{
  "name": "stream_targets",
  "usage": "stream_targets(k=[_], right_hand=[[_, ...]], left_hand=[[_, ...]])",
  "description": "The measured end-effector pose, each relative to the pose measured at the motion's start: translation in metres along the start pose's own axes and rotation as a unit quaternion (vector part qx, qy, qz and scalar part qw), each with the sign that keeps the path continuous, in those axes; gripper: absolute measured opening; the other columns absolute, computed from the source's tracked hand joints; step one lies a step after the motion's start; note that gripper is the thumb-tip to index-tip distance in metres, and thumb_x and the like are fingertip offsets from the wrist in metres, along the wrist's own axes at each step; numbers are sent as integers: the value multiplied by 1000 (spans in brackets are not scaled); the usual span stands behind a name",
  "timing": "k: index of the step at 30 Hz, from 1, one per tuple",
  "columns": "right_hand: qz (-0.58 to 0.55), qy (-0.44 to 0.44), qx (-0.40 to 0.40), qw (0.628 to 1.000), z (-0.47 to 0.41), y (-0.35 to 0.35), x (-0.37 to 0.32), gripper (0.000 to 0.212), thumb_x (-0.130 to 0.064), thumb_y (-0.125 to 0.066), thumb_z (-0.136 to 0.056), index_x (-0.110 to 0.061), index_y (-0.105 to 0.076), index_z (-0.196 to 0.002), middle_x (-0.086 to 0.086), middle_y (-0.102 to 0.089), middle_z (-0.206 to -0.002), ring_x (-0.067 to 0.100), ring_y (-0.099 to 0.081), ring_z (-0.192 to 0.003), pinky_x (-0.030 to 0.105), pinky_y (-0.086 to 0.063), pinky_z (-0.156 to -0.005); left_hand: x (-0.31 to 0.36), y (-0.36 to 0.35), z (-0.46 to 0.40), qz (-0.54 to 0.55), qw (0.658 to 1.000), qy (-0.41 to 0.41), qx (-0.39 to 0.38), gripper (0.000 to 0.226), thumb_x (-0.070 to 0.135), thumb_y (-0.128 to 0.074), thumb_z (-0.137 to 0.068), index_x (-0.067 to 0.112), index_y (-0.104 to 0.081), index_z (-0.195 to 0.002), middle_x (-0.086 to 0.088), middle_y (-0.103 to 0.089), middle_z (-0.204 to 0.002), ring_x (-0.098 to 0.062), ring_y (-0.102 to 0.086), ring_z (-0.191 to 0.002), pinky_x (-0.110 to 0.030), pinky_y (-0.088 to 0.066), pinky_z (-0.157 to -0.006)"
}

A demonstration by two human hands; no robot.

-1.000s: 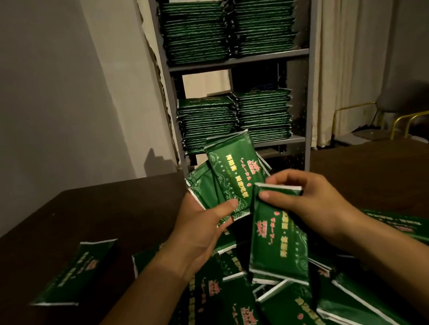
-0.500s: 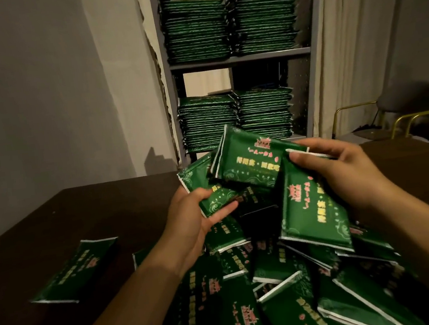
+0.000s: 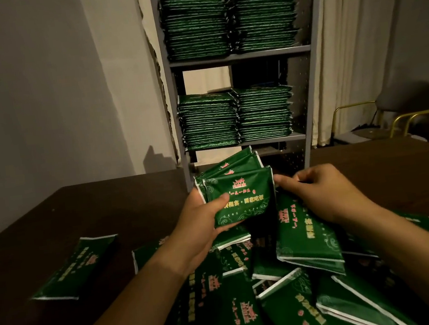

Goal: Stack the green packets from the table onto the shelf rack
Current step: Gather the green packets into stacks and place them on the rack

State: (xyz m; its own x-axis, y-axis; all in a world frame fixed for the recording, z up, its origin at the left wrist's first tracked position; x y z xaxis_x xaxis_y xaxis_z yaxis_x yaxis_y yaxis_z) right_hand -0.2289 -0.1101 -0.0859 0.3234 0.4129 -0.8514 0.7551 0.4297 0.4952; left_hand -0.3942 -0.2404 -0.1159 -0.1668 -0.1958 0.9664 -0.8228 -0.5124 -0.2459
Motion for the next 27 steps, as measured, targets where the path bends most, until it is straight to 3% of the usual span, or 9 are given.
stream_targets(k=[4,7,10,12,14,18,21,24,27], right_hand=[[-176,-23,83,981,-4,3,8,42,-50,-61,-93,-12,-61,-76,17,-70,-76,29,-67,-68,41,-52,-70],[-121,10,170,978,-3,3,5,33,-45,-48,-102,-17,-54,-85,11,-66,-83,28,-63,-78,42,-51,-70],[-80,46,220,971,5,-5,-4,26,-37,-39,-106,-16,-48,-93,3,-56,-82,15,-53,-74,30,-39,-58],[-123,47,185,974,4,-13,-5,26,-37,-38,-106,-17,-49,-95,3,-59,-86,19,-58,-80,33,-45,-62],[-188,24,98,977,2,-19,-8,28,-42,-43,-105,-16,-52,-100,5,-63,-95,23,-63,-89,36,-51,-69],[-214,42,-76,973,2,-12,-11,48,-21,-70,-89,-24,-47,-131,-2,-63,-118,19,-67,-105,33,-57,-85],[-207,78,-132,966,1,-10,-6,49,-1,-69,-85,-15,-55,-129,5,-71,-116,20,-71,-104,28,-60,-79],[-112,98,-136,979,3,-15,0,35,-4,-70,-86,-15,-62,-118,-1,-73,-110,11,-71,-99,24,-59,-77],[-46,84,-170,981,5,-23,6,52,-5,-71,-88,-21,-51,-133,-11,-67,-117,2,-68,-101,18,-55,-87]], left_hand=[[-2,-3,1,21,1000,15,3,34,1,-53,-99,22,-56,-125,-3,-71,-123,-23,-68,-113,-46,-59,-83],[-5,-7,0,75,996,37,-5,35,9,-57,-96,20,-56,-130,-4,-63,-136,-25,-60,-125,-49,-57,-88],[-8,-16,4,60,995,62,-43,73,31,-82,-78,14,-47,-139,-5,-55,-145,-23,-55,-132,-54,-48,-104],[-10,-21,8,-42,997,51,-46,75,31,-89,-72,17,-49,-135,-1,-65,-134,-18,-61,-123,-46,-48,-104],[-8,-20,7,-90,996,19,-21,51,20,-83,-81,22,-56,-124,2,-73,-118,-17,-69,-111,-43,-49,-102],[0,-9,4,-47,999,1,1,29,1,-65,-90,14,-64,-116,-3,-77,-104,-18,-73,-98,-44,-52,-100],[4,-1,4,-157,987,-28,-4,34,8,-73,-84,15,-64,-116,-2,-77,-103,-19,-73,-99,-45,-54,-97],[5,10,0,-238,969,-60,10,44,-6,-70,-84,23,-63,-115,-3,-74,-103,-18,-74,-94,-41,-61,-84],[3,13,1,-250,967,-56,0,55,-12,-65,-83,30,-57,-118,-6,-70,-108,-17,-74,-91,-42,-63,-78]])
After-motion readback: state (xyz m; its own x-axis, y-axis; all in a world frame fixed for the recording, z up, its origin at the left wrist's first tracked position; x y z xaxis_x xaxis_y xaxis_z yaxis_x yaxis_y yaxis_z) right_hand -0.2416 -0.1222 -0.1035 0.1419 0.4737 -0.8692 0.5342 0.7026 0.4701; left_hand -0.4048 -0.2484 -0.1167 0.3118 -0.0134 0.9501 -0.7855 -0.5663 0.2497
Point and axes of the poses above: each hand's wrist, its own z-axis away from the middle knuckle, its own y-axis out of the back of the hand, x = y × z, the point moved 5 cm from there along -z, towards the middle knuckle
